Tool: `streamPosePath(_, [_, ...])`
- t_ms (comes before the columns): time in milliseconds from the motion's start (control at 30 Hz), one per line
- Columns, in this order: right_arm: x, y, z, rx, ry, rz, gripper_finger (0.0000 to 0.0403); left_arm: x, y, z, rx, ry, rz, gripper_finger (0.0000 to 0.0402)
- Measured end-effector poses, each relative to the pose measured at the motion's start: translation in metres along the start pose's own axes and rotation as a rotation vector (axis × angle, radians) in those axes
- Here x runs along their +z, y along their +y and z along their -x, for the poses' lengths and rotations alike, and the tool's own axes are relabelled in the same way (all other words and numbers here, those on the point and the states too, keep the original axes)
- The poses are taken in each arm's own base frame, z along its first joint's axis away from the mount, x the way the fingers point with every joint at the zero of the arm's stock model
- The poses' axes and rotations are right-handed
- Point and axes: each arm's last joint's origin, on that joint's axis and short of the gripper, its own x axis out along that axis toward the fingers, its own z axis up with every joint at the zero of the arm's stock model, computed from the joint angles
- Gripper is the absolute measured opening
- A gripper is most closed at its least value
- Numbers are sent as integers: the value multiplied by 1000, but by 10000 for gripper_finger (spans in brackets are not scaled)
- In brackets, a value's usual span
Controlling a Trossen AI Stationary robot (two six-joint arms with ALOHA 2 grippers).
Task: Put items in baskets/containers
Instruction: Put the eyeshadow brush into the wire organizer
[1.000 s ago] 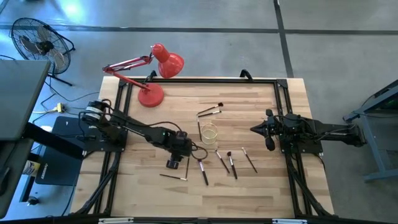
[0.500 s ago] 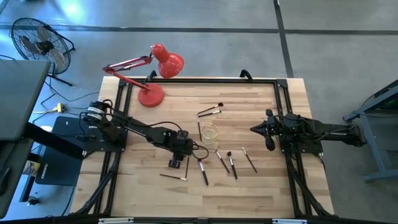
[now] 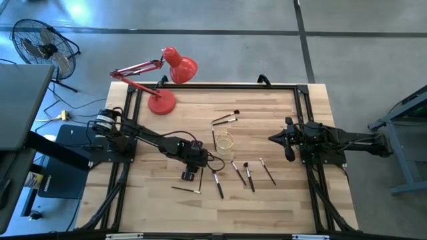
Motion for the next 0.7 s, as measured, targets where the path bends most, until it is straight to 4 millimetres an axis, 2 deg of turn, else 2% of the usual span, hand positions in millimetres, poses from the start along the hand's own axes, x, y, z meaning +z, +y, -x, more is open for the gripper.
streamPosePath(167, [0, 0, 0, 0, 0, 0, 1, 0, 0, 0, 4, 2, 1, 134])
streamPosePath(433, [0, 0, 0, 0, 0, 0, 1, 0, -1, -1, -27, 1, 2, 13])
streamPosePath(600, [0, 0, 0, 0, 0, 0, 0, -1, -1, -1, 7, 2, 64, 3])
streamPosePath(700, [0, 0, 0, 0, 0, 0, 1, 1, -1, 8, -7, -19, 108, 2])
